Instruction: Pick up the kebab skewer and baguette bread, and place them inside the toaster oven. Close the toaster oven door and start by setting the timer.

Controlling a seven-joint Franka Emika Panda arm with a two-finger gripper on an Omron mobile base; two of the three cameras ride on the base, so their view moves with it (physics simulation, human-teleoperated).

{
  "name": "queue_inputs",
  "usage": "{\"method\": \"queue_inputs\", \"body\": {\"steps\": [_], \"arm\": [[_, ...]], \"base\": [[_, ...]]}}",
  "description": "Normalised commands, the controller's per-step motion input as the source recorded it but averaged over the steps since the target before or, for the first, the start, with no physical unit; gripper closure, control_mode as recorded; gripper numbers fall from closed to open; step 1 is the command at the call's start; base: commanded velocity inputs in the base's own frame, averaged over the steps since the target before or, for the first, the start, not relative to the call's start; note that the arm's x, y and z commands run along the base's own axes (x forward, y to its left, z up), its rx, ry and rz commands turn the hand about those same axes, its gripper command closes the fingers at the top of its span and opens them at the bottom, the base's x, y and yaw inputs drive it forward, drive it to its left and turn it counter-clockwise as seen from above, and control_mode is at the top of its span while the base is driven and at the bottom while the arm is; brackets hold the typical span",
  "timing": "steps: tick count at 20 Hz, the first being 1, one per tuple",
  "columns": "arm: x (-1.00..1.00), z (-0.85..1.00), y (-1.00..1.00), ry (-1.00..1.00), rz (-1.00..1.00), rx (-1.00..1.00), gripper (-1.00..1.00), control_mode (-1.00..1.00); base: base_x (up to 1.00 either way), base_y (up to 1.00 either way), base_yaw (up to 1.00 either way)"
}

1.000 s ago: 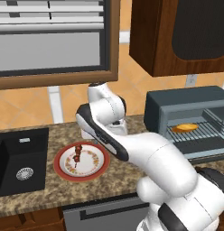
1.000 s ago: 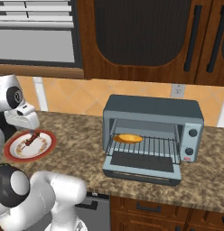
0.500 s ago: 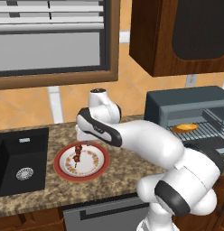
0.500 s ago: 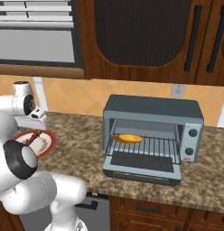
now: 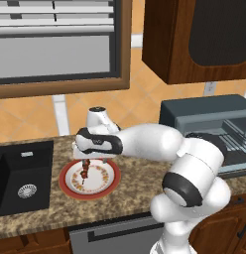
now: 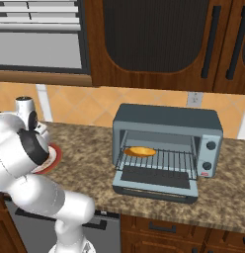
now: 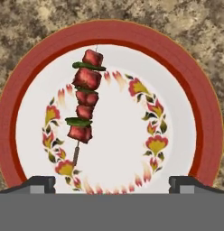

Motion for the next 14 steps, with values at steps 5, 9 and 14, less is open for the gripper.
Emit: {"method": "queue_inputs", "body": {"steps": [5,9,14], "arm": [[0.13,-0.23,0.21,0.0,-0.08,0.0,-1.0,-1.0],[0.16,-0.32,0.12,0.0,-0.04,0.0,-1.0,-1.0],[0.2,-0.41,0.17,0.0,-0.05,0.0,-1.0,-1.0]], "base": [[0.0,0.0,0.0],[0.0,0.0,0.0],[0.0,0.0,0.0]]}}
